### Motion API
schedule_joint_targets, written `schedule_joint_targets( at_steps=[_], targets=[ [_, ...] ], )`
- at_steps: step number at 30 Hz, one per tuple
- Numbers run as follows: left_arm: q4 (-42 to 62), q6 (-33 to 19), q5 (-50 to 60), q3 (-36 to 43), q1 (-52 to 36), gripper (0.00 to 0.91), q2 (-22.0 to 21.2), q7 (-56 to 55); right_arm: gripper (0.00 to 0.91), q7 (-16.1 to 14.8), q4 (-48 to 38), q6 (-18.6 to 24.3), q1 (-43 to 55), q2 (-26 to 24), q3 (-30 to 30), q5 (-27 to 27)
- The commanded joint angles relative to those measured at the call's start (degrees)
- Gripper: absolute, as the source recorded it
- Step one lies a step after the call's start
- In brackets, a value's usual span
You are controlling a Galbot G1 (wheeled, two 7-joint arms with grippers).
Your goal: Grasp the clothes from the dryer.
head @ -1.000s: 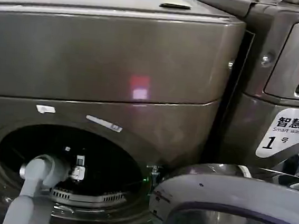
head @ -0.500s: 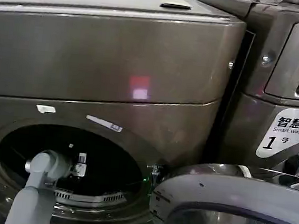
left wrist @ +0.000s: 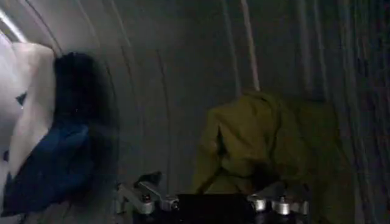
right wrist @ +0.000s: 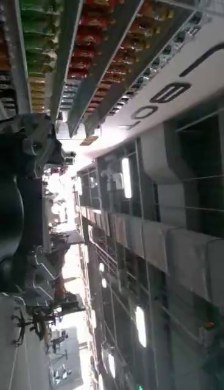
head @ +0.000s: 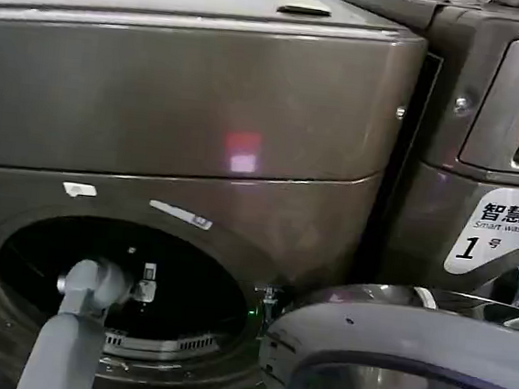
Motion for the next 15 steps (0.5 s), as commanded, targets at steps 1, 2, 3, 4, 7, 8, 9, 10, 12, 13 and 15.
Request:
schedule_joint_targets(
  at_steps=[1, 2, 3, 4, 7, 8, 9, 10, 12, 13, 15],
  targets=[
    [5.3, 0.9, -0.5, 0.4, -1.3, 0.907, 0.0, 0.2, 0.907, 0.1, 0.1, 0.0, -0.1, -0.1, -0.1, -0.1],
    [6.0, 1.0, -0.5, 0.5, -1.5, 0.907, 0.0, 0.2, 0.907, 0.1, 0.0, 0.0, -0.1, -0.1, -0.2, -0.1],
    [6.7, 1.5, -0.4, 0.5, -1.7, 0.907, 0.0, 0.2, 0.907, 0.1, 0.1, 0.1, -0.2, -0.1, -0.2, -0.1],
    [6.8, 1.6, -0.4, 0.5, -1.8, 0.907, 0.0, 0.2, 0.907, 0.1, 0.1, 0.1, -0.2, 0.0, -0.2, -0.1],
    [7.9, 1.4, -0.5, 0.4, -1.8, 0.907, 0.1, 0.2, 0.907, 0.1, 0.2, 0.0, -0.3, 0.0, -0.2, 0.0],
    [8.0, 1.4, -0.5, 0.3, -1.8, 0.364, 0.1, 0.2, 0.907, 0.1, 0.3, 0.1, -0.3, 0.0, -0.2, 0.0],
    [8.1, 1.3, -0.6, 0.3, -1.7, 0.148, 0.1, 0.2, 0.907, 0.1, 0.2, 0.1, -0.4, -0.1, -0.1, 0.0],
    [8.1, 1.5, -0.7, 0.2, -1.6, 0.034, 0.2, 0.2, 0.907, 0.1, 0.2, 0.1, -0.3, -0.1, -0.2, 0.0],
    [7.9, 1.1, -1.2, 0.1, -1.5, 0.0, 0.2, 0.2, 0.907, 0.1, 0.3, 0.1, -0.4, -0.1, -0.2, -0.1],
    [7.9, 1.4, -1.6, 0.1, -1.6, 0.0, 0.3, 0.2, 0.907, 0.1, 0.3, 0.0, -0.3, -0.1, -0.3, 0.0],
    [7.8, 1.5, -2.2, 0.1, -1.7, 0.0, 0.4, 0.2, 0.907, 0.1, 0.4, 0.0, -0.2, 0.0, -0.3, 0.0]
  ],
)
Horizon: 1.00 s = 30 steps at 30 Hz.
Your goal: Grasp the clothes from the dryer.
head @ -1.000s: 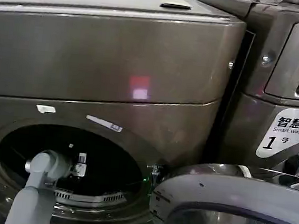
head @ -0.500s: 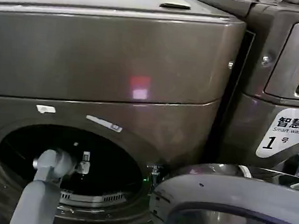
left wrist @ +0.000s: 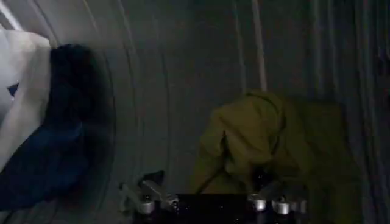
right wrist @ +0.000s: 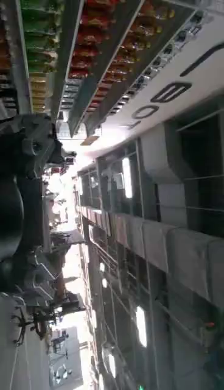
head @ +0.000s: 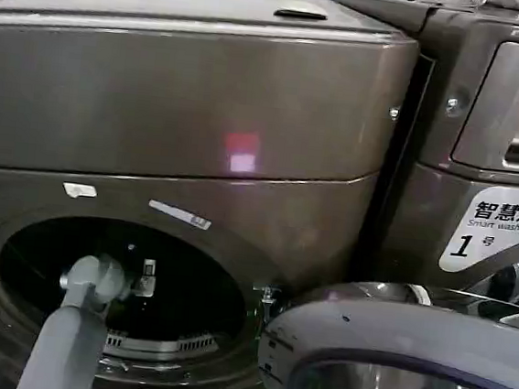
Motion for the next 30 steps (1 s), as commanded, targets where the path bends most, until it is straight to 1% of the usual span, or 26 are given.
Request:
schedule_joint_targets(
  at_steps=[1, 25, 30],
  targets=[
    [2.7, 0.6, -1.3, 0.0, -0.2, 0.0, 0.2, 0.1, 0.907, 0.0, 0.1, 0.0, 0.1, -0.1, -0.1, 0.0],
    [1.6, 1.9, -5.5, -0.1, -0.6, 0.0, 0.6, 0.1, 0.907, 0.1, -0.2, -0.1, 0.0, -0.6, -0.1, 0.0],
    [0.2, 4.0, -9.2, -0.1, -0.9, 0.0, 0.7, -0.5, 0.907, 0.1, -0.1, -0.1, 0.0, -0.7, -0.1, 0.1]
  ],
)
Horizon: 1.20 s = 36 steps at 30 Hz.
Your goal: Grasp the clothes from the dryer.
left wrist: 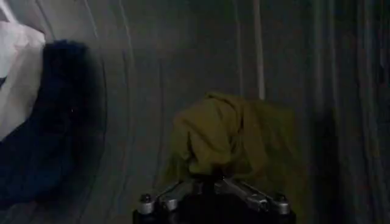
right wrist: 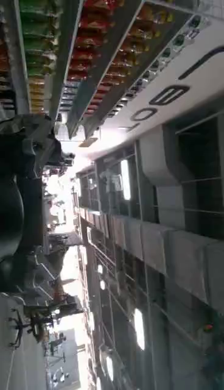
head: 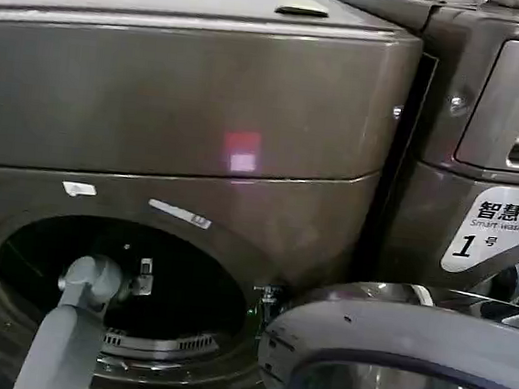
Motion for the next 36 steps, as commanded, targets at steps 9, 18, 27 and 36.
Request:
schedule_joint_targets(
  at_steps=[9, 18, 27, 36],
  targets=[
    [-5.7, 9.3, -11.0, 0.4, -2.8, 0.0, -0.9, -11.6, 0.907, -0.1, -0.5, -0.2, -0.2, -0.7, 0.7, 0.3],
    [-4.6, 18.4, -15.8, 1.9, -6.1, 0.0, -4.0, -35.9, 0.907, -0.5, -0.5, -0.2, -0.6, -0.7, 0.5, 0.4],
    [-10.2, 28.1, -37.7, 1.4, -4.3, 0.0, -9.4, -68.4, 0.907, 0.4, 0.4, -0.4, -0.6, -0.6, -0.7, -1.3],
    [-13.3, 26.5, -51.0, 1.2, -1.8, 0.0, -12.5, -84.4, 0.907, 0.0, 0.8, 4.2, -0.6, -0.1, -1.7, -2.2]
  ],
)
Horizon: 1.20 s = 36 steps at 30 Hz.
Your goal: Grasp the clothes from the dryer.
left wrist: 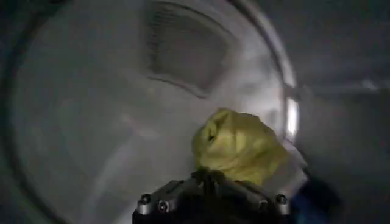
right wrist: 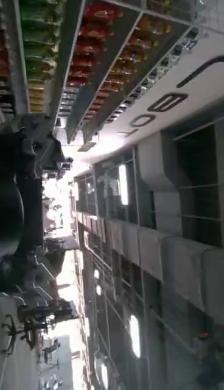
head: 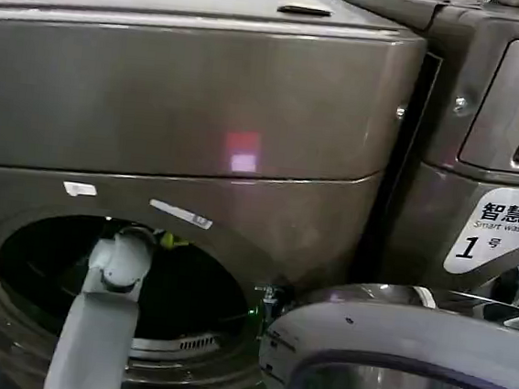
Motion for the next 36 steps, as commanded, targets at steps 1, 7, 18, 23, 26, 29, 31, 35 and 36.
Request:
schedule_joint_targets(
  at_steps=[1, 7, 18, 23, 26, 29, 31, 35, 36],
  targets=[
    [-4.1, 2.9, -21.0, 0.0, 1.7, 0.0, -4.2, -30.3, 0.907, -0.2, 0.2, 4.0, 0.0, 0.3, -1.0, -2.0],
    [-4.1, 3.1, -27.8, -0.7, 1.2, 0.0, -5.3, -36.0, 0.907, -0.4, -0.3, 4.1, -0.3, -0.1, -0.7, -3.0],
    [-4.9, 2.9, -29.3, -0.4, 2.3, 0.0, -4.6, -34.4, 0.907, -0.2, 0.0, 4.6, -0.4, -0.3, -0.9, -3.5],
    [-4.8, 3.0, -30.3, -0.6, 2.4, 0.0, -4.4, -33.6, 0.907, -0.7, 0.3, 4.8, -0.6, -0.2, -0.7, -3.3],
    [-4.7, 2.8, -30.7, -0.7, 2.5, 0.0, -4.4, -32.9, 0.907, -2.6, 0.9, 4.8, -0.6, 0.2, -0.7, -4.2],
    [-5.0, 2.7, -31.2, -0.5, 2.7, 0.0, -4.1, -32.1, 0.907, -3.0, 1.7, 3.2, -0.6, 0.4, -0.4, -4.5],
    [-4.9, 2.6, -31.4, -0.5, 2.8, 0.0, -3.8, -32.0, 0.907, -2.0, 1.6, 2.5, -0.6, 0.0, 0.0, -4.5],
    [-4.4, 2.5, -31.9, -0.9, 2.9, 0.0, -3.6, -32.0, 0.907, -1.5, 1.9, 1.7, -0.7, -0.2, 0.3, -4.5],
    [-4.4, 2.5, -31.9, -0.9, 2.9, 0.0, -3.6, -31.9, 0.907, -1.4, 2.0, 1.7, -0.6, -0.1, 0.3, -4.5]
  ],
)
